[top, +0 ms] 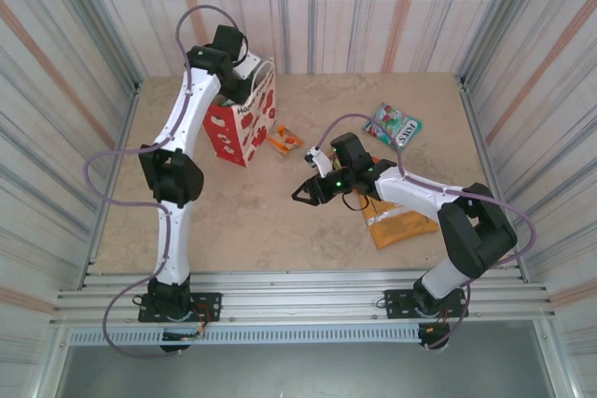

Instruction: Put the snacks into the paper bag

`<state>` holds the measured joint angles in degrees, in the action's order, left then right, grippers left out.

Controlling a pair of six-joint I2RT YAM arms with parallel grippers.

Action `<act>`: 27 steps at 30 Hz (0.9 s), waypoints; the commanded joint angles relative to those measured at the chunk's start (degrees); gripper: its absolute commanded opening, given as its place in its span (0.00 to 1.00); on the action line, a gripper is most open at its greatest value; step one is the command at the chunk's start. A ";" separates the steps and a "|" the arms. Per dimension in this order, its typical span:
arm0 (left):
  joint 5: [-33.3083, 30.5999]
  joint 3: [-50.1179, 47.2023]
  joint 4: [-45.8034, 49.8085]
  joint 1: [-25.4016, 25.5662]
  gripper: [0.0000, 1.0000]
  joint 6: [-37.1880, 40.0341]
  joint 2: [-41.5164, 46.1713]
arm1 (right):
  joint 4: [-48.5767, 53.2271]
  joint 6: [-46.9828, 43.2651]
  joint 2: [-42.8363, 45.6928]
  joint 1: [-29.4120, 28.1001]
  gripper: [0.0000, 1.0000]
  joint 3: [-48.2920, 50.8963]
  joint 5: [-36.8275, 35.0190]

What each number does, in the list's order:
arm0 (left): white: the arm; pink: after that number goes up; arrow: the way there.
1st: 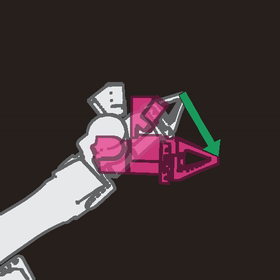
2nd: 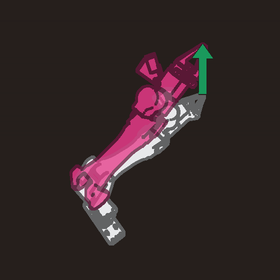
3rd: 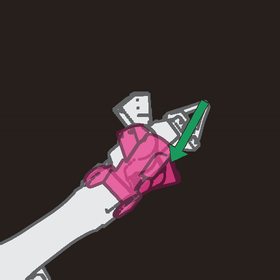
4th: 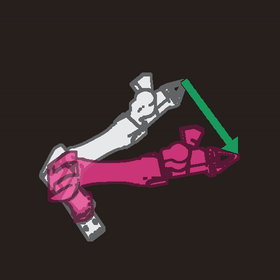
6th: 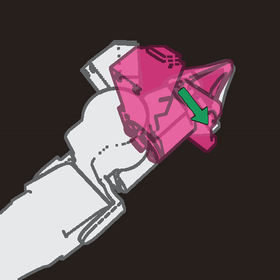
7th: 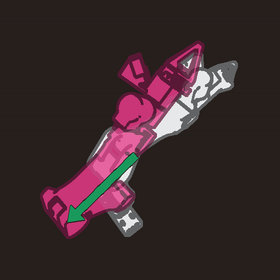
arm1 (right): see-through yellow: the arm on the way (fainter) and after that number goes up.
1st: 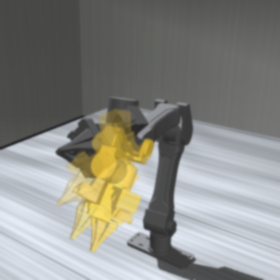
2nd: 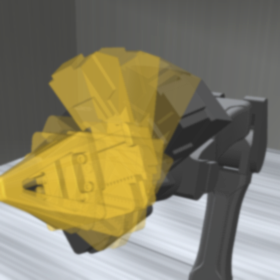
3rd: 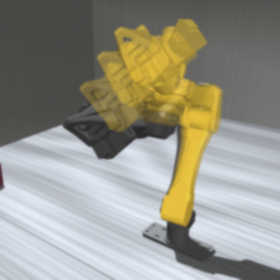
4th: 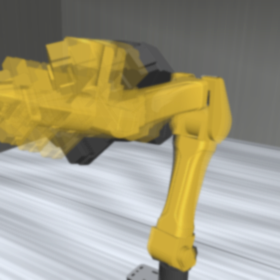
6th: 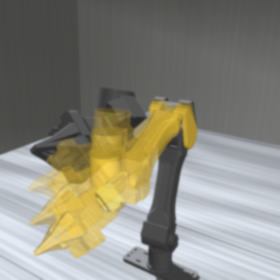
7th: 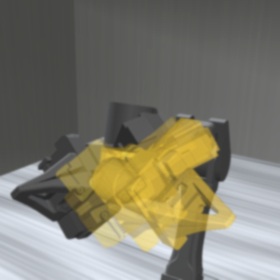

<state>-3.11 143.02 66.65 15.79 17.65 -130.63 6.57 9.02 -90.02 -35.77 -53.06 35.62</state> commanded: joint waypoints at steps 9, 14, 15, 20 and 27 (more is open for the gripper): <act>-2.42 0.91 -0.29 -0.50 0.41 -0.96 3.54 | 2.91 3.83 -0.38 -0.18 0.60 -4.16 -2.89; -3.13 0.91 -0.65 -0.06 0.43 -1.38 10.20 | 9.67 6.38 -0.49 0.12 0.59 -9.39 -9.24; -3.28 0.74 -0.72 0.17 0.44 -1.39 13.04 | 11.33 7.77 -0.76 0.14 0.59 -10.86 -11.29; -4.59 -5.94 -2.45 1.66 0.46 -2.79 23.69 | 14.53 18.12 -3.20 1.67 0.58 -15.99 -15.58; 1.62 -29.73 -9.01 2.26 0.47 -11.18 43.44 | 10.60 38.26 -10.50 3.78 0.59 -19.45 -18.59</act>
<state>-4.91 120.97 59.99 18.02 11.49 -91.22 16.82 35.94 -96.97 -32.56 -70.43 19.59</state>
